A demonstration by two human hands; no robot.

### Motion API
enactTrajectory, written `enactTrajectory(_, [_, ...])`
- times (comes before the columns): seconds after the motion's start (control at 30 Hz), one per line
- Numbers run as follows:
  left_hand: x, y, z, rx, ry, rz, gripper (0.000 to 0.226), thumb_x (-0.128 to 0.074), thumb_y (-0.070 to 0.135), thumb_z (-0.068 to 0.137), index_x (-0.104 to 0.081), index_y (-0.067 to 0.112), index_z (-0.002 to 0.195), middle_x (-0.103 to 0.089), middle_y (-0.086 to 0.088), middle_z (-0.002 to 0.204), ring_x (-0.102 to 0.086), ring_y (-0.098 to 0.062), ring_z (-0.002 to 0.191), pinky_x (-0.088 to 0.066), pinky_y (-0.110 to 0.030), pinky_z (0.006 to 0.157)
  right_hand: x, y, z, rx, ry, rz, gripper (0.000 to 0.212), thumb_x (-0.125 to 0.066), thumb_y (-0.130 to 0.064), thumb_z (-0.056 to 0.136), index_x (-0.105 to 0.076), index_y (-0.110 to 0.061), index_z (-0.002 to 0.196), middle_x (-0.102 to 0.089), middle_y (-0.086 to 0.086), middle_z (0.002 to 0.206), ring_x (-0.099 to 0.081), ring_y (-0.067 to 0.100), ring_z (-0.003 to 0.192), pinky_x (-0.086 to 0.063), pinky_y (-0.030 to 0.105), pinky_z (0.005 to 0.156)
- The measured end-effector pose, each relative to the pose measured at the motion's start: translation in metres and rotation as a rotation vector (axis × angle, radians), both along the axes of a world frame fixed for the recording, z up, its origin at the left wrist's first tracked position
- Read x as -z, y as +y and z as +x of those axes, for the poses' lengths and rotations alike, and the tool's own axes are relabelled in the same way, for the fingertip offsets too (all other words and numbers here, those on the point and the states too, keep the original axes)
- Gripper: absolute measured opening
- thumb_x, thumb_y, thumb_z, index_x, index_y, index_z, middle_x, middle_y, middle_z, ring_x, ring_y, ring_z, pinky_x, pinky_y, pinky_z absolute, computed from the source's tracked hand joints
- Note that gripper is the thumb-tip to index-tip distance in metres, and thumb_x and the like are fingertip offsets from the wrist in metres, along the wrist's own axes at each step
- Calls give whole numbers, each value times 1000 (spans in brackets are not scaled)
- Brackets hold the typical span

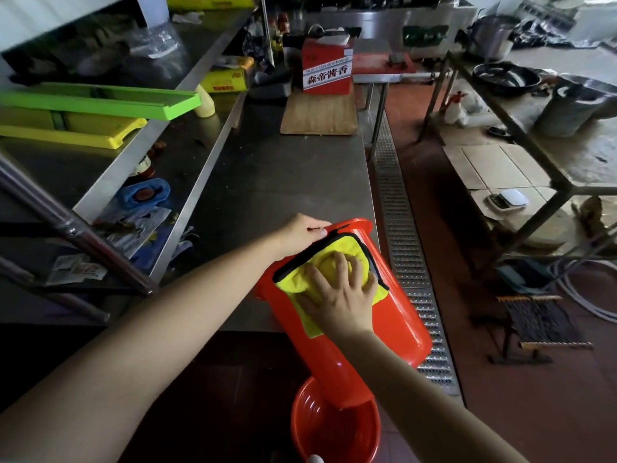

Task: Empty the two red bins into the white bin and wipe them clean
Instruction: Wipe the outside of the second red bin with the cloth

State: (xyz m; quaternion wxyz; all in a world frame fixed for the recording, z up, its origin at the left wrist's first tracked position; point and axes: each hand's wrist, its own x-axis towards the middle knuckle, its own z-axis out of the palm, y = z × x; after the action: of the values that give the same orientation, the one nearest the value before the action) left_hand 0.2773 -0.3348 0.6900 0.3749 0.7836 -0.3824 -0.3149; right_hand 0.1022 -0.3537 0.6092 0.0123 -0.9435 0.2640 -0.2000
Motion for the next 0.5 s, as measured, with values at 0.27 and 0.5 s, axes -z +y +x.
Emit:
enactTrajectory(0.27, [6,35,5,-54,100,-8,34,-57,11,98,-60,9,132,-64,-3,128,-59,-7,114,-44,-15,98,-4,-57,0,16,-74,205,59,-50,-80,80,-46,-54,133,-44,-1,133,-42,31,123,-44,55,91])
enactTrajectory(0.5, [10,64,3,-123,180,-5,37,-57,15,99,-57,16,136,-61,-6,134,-58,-12,119,-45,-34,106,-6,-100,6,88,-69,708,55,-59,-74,79,-50,-52,128,-42,-1,134,-39,29,132,-38,56,106])
